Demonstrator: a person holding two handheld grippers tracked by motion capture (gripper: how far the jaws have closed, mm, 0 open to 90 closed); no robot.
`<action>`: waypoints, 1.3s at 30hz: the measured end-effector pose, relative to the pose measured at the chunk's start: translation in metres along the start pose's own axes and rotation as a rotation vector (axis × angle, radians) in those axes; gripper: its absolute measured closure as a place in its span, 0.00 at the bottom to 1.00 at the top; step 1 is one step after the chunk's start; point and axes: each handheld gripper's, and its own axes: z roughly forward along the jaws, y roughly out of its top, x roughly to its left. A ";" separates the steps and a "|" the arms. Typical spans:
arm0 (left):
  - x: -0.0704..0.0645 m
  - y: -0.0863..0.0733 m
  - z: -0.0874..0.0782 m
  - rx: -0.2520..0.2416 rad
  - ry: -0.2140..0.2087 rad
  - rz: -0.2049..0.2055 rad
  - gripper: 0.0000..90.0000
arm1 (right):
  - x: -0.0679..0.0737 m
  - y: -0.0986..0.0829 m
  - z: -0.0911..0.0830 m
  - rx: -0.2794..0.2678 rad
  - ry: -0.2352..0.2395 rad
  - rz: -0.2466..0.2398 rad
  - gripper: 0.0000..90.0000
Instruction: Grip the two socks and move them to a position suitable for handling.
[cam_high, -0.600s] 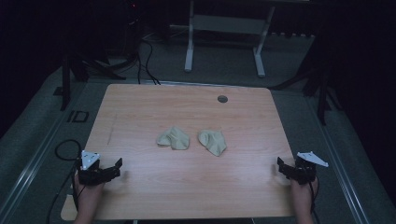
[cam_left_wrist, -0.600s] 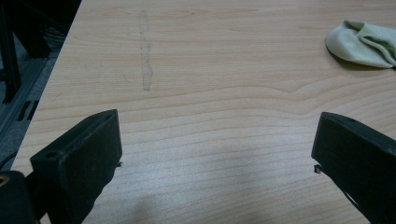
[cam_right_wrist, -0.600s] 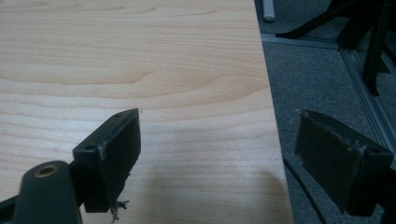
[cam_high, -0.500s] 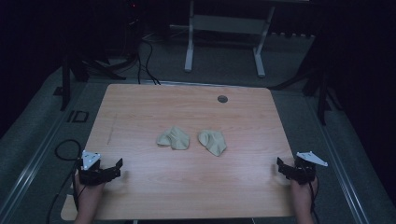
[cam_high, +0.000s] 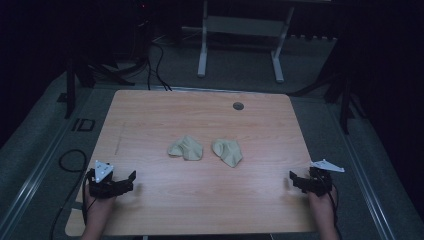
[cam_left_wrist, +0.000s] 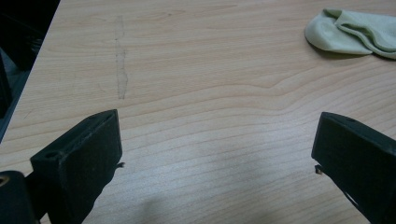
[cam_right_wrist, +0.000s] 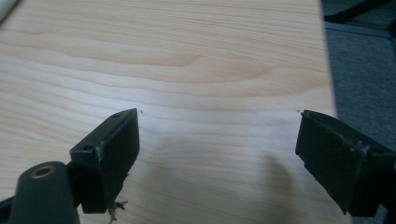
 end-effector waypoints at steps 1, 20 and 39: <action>-0.001 0.000 0.000 -0.001 -0.006 0.000 0.02 | 0.003 0.002 0.000 0.007 0.008 -0.010 0.15; -0.007 0.002 0.000 0.011 -0.028 0.028 0.02 | 0.046 0.052 0.019 0.062 0.146 -0.046 0.14; -0.009 0.002 0.001 0.016 -0.047 0.030 0.02 | 0.110 0.097 0.050 0.101 0.225 -0.131 0.17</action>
